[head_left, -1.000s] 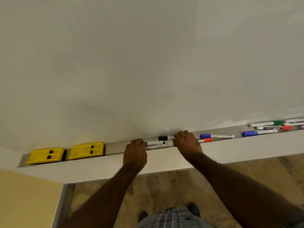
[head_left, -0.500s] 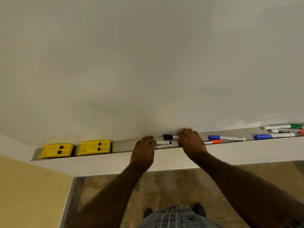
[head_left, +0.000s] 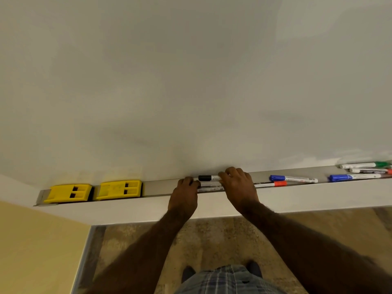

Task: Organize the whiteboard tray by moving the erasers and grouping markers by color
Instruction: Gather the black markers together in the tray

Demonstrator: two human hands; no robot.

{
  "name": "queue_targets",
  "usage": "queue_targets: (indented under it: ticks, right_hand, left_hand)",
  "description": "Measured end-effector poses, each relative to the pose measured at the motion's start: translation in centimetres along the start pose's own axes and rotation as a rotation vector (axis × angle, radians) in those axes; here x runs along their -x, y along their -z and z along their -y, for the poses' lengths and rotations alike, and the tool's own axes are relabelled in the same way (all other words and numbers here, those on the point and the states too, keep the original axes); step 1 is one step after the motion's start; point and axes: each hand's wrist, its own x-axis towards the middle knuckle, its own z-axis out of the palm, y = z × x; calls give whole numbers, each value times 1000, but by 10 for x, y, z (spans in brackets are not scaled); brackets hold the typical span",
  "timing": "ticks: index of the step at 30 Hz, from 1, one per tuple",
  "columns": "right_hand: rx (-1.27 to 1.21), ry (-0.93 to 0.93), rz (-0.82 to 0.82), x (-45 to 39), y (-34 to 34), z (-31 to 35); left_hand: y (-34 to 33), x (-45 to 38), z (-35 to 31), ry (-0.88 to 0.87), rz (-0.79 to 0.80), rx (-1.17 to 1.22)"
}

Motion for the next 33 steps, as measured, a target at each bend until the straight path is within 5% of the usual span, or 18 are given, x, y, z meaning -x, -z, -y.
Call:
queue_targets:
  ticks: [20,33]
  right_hand:
    - [-53,-198,74,3,-15,6]
    - [-152,-298,-76,26,-7,-30]
  left_hand:
    - [-3,3,-8,8,-133,195]
    - [-5,9,-19,-28,-231,149]
